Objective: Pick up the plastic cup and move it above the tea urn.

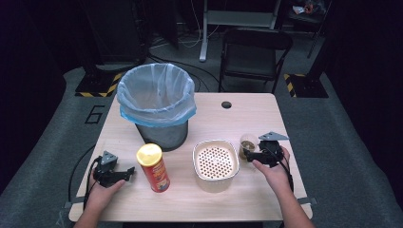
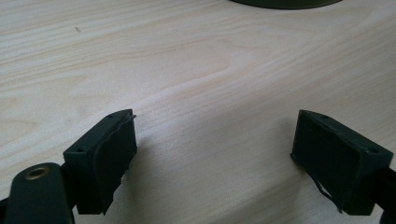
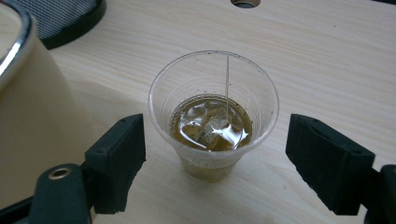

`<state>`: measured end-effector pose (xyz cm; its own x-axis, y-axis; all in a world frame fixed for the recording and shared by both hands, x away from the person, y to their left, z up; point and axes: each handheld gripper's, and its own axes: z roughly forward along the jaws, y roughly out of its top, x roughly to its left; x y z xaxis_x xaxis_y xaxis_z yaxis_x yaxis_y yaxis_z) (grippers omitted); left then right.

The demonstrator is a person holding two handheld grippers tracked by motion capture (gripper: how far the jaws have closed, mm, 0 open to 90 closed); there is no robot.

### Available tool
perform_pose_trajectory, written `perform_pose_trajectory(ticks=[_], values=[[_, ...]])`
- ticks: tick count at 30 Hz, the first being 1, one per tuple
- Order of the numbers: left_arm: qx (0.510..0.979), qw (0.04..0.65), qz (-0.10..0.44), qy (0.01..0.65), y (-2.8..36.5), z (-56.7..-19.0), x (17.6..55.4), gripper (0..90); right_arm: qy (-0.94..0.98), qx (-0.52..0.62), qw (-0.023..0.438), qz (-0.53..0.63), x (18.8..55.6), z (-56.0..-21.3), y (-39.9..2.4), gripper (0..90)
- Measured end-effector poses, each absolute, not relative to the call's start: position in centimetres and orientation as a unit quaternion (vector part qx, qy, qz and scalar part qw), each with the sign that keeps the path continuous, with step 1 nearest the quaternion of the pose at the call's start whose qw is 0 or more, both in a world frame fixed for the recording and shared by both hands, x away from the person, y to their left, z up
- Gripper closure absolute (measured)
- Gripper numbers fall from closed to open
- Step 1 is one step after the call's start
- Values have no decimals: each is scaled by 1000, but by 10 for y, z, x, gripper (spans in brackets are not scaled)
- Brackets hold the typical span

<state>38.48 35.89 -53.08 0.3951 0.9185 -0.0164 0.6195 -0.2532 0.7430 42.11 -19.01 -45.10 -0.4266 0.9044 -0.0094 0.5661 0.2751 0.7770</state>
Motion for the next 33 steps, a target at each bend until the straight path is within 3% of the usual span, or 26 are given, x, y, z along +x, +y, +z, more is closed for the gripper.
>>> perform_pose_trajectory(ticks=[17, 23, 33], values=[[761, 344, 218, 505, 359, -531, 385, 133, 757, 486, 248, 359, 443, -482, -172, 227], [761, 344, 218, 505, 359, -531, 385, 133, 752, 486, 255, 364, 447, -483, -173, 285], [761, 344, 217, 505, 359, -531, 385, 132, 749, 481, 256, 377, 445, -484, -174, 288]])
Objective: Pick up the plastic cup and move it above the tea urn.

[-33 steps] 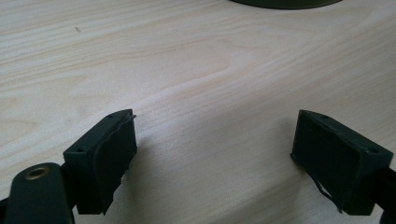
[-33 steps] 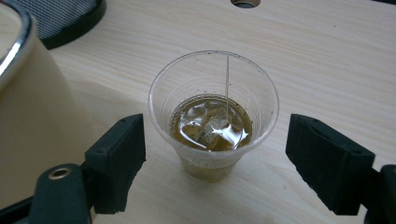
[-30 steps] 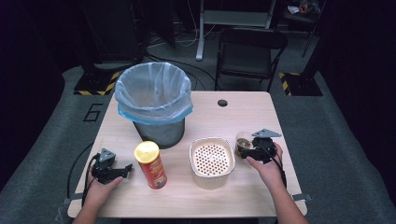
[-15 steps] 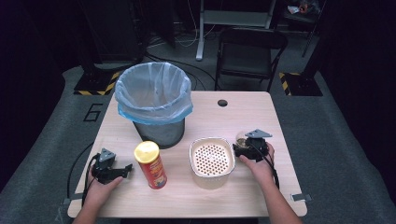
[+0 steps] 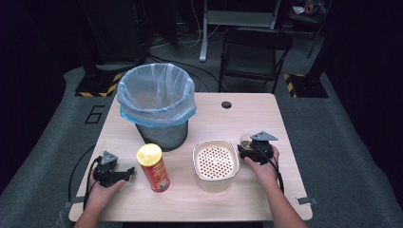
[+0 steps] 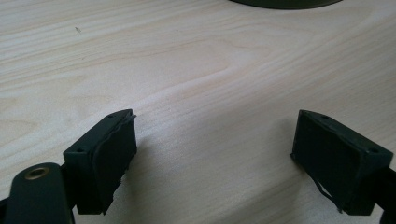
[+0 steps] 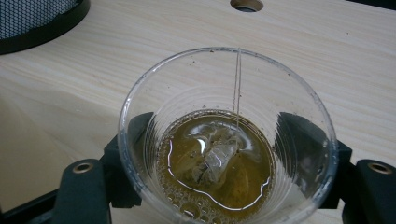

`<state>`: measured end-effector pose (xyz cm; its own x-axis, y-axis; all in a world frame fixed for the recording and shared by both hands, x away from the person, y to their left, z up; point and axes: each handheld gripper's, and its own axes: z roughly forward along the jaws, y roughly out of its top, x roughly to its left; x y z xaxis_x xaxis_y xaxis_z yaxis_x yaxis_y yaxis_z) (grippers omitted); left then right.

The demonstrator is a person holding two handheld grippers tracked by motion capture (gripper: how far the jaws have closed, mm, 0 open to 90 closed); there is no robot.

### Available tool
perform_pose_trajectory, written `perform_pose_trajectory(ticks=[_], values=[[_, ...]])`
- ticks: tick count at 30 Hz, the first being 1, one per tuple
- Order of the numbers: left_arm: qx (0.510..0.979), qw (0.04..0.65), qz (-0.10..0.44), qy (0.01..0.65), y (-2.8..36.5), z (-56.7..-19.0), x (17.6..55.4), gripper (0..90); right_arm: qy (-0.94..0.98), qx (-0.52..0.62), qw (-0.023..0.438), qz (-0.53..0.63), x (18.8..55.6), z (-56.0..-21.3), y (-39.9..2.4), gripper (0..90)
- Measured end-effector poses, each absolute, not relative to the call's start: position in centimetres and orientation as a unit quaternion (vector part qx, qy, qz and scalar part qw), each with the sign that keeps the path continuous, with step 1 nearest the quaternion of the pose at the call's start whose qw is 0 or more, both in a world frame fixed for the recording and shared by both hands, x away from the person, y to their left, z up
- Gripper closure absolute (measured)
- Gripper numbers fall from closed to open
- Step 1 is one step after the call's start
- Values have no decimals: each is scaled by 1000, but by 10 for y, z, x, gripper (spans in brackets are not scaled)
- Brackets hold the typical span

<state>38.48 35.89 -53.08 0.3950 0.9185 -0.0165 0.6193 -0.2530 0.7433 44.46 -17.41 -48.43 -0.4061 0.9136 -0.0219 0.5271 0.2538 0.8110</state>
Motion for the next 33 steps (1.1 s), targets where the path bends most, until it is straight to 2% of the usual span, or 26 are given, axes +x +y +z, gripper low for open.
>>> perform_pose_trajectory(ticks=[7, 21, 28, 33], values=[[761, 344, 218, 505, 359, -531, 385, 133, 749, 472, 252, 390, 443, -484, -177, 284], [761, 344, 217, 505, 359, -531, 385, 133, 761, 449, 253, 394, 441, -483, -179, 343], [761, 344, 218, 505, 359, -531, 385, 132, 778, 423, 245, 395, 443, -470, -182, 360], [761, 344, 218, 505, 359, -531, 385, 132, 791, 395, 237, 403, 448, -446, -187, 371]])
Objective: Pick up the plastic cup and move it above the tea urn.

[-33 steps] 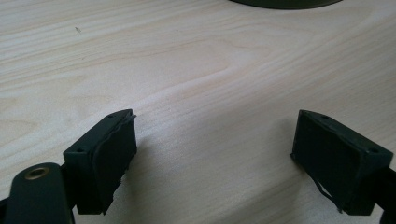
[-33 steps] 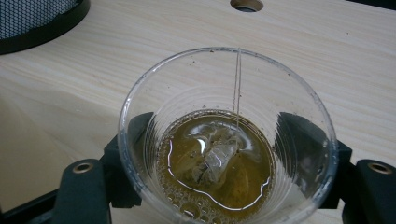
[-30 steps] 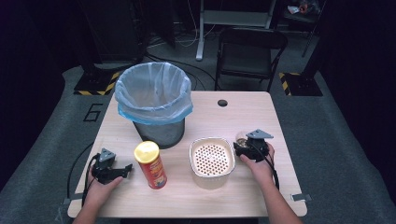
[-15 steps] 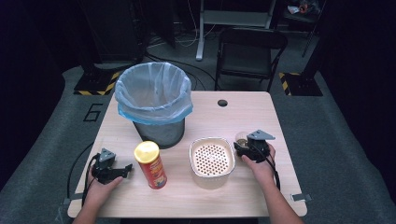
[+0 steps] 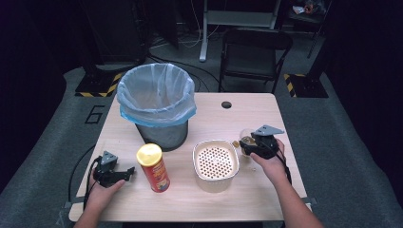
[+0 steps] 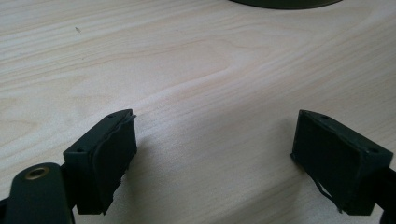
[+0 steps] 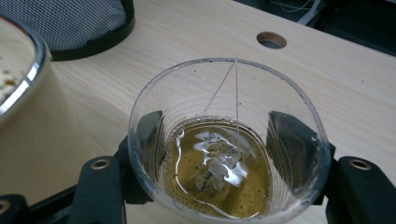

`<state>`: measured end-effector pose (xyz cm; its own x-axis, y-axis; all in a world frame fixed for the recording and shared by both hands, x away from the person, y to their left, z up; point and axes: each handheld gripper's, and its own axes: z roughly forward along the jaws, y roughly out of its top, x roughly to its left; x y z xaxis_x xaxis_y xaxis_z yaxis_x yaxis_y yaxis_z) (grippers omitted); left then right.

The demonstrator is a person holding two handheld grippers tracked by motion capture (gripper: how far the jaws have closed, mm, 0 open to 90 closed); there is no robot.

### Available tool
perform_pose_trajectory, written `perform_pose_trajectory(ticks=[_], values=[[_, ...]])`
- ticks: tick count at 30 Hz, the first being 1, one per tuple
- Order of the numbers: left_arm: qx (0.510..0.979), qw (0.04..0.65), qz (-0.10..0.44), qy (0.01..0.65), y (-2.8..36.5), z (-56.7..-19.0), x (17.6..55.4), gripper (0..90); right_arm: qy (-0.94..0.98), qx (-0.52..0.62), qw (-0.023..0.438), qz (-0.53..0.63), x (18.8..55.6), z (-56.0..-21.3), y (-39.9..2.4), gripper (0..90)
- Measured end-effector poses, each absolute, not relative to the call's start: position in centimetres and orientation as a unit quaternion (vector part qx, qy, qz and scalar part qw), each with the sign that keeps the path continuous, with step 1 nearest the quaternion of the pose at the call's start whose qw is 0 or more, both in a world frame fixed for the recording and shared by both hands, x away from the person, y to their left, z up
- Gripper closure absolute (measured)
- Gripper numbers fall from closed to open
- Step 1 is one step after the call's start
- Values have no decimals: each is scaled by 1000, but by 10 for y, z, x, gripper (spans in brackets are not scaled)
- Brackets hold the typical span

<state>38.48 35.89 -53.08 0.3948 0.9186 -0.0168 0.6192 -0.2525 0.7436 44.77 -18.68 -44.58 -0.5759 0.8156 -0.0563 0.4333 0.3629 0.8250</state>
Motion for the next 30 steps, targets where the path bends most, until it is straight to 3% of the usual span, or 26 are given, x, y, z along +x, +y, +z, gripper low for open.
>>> perform_pose_trajectory(ticks=[13, 30], values=[[761, 344, 218, 505, 359, -531, 385, 132, 808, 317, 231, 440, 460, -398, -183, 379], [761, 344, 217, 505, 359, -531, 385, 133, 812, 251, 239, 470, 474, -384, -174, 384]])
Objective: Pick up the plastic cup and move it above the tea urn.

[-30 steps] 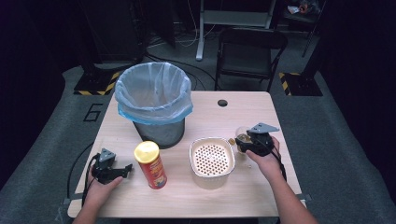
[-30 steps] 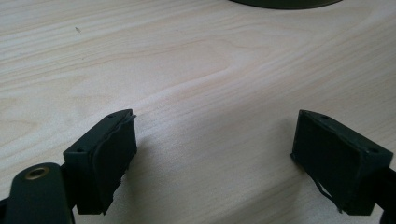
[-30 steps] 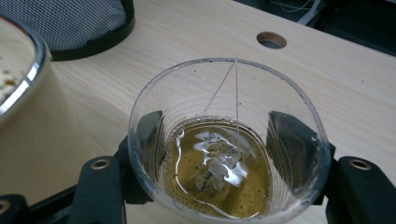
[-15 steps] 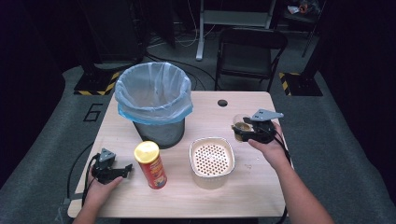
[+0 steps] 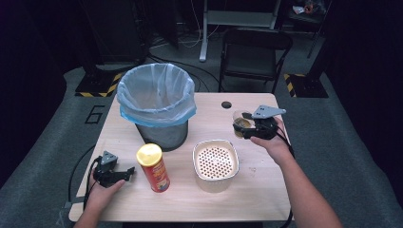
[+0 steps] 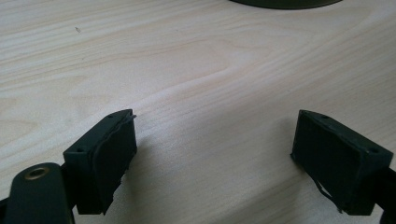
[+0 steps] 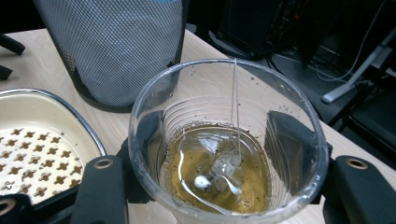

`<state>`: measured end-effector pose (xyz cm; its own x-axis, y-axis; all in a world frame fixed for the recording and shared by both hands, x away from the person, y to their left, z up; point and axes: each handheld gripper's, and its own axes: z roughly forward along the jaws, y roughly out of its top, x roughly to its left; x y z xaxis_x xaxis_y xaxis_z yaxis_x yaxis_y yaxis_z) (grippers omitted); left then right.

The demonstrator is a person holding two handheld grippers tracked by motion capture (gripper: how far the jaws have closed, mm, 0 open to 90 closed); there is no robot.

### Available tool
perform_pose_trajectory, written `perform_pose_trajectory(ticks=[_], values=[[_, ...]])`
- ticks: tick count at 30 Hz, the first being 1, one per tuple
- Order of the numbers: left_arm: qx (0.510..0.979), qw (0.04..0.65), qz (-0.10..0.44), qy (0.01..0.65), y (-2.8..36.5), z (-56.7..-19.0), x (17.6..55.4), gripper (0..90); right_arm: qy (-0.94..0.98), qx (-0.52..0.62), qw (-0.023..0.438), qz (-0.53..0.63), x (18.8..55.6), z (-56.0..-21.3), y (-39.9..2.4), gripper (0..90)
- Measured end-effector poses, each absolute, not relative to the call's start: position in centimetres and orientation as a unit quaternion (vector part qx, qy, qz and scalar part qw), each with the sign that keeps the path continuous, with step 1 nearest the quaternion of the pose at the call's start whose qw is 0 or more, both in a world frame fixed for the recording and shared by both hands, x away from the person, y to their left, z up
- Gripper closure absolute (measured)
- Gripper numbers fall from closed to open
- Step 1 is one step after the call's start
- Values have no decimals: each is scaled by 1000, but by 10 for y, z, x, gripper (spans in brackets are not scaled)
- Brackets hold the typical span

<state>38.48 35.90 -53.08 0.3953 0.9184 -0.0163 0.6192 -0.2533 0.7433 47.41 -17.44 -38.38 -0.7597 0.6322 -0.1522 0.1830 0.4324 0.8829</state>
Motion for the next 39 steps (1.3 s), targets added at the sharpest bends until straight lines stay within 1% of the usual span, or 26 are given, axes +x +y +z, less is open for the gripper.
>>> perform_pose_trajectory(ticks=[4, 9, 17, 18, 21, 24, 27, 34, 35, 39], values=[[761, 344, 218, 505, 359, -531, 385, 132, 812, 240, 238, 476, 474, -382, -174, 384], [761, 344, 218, 505, 359, -531, 385, 133, 815, 225, 247, 474, 472, -380, -169, 386], [761, 344, 218, 505, 359, -531, 385, 132, 826, 164, 297, 450, 467, -376, -157, 386], [761, 344, 218, 505, 359, -531, 385, 132, 826, 164, 297, 450, 467, -376, -157, 386], [761, 344, 217, 505, 359, -531, 385, 133, 830, 137, 317, 437, 463, -378, -152, 386], [761, 344, 218, 505, 359, -531, 385, 132, 832, 125, 325, 432, 461, -379, -150, 387], [761, 344, 217, 505, 359, -531, 385, 132, 836, 98, 347, 415, 456, -382, -145, 387], [761, 344, 218, 505, 359, -531, 385, 133, 836, 69, 369, 399, 448, -386, -139, 387], [761, 344, 218, 505, 359, -531, 385, 132, 836, 58, 382, 390, 446, -388, -137, 388], [761, 344, 218, 505, 359, -531, 385, 133, 837, 43, 395, 376, 444, -390, -135, 388]])
